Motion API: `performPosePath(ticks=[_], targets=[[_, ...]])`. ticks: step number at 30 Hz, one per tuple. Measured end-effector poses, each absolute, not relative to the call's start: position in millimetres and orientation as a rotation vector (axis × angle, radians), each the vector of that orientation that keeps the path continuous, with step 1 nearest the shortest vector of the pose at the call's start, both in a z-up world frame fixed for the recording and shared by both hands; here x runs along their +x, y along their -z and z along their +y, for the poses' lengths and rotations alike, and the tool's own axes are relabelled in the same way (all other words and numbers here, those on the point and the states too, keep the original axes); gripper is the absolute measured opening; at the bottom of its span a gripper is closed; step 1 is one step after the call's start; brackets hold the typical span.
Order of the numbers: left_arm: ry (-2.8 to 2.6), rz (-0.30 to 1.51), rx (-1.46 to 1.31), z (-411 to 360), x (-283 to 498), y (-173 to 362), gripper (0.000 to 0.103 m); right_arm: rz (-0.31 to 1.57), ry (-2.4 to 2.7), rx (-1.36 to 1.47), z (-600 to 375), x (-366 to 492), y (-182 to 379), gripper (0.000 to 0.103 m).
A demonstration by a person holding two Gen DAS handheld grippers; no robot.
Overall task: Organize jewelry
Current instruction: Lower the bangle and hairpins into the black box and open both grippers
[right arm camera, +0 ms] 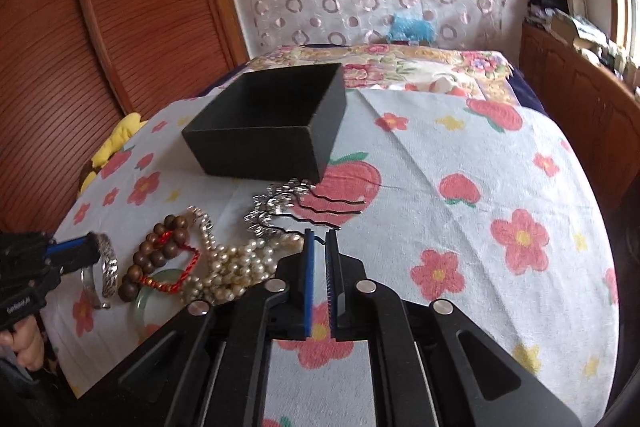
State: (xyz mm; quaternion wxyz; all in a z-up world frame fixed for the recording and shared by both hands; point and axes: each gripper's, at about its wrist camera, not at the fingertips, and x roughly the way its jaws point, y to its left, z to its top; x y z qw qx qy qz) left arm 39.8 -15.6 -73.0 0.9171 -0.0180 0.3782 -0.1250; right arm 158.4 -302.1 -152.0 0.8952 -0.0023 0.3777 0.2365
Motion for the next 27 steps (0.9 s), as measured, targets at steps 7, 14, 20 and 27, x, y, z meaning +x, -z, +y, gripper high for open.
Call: performPosePath(ticks=[7, 14, 20, 27], targets=[[0.257, 0.779, -0.037, -15, 40, 74, 0.006, 0.817, -0.487, 0.078, -303, 175, 159, 0.024], [0.254, 0.781, -0.037, -14, 40, 75, 0.006, 0.787, -0.535, 0.093, -302, 168, 147, 0.006], [0.252, 0.768, -0.027, -15, 43, 70, 0.006, 0.737, -0.568, 0.054, -295, 156, 122, 0.002], [0.253, 0.732, -0.011, -17, 62, 53, 0.006, 0.674, -0.596, 0.012, -292, 145, 97, 0.002]])
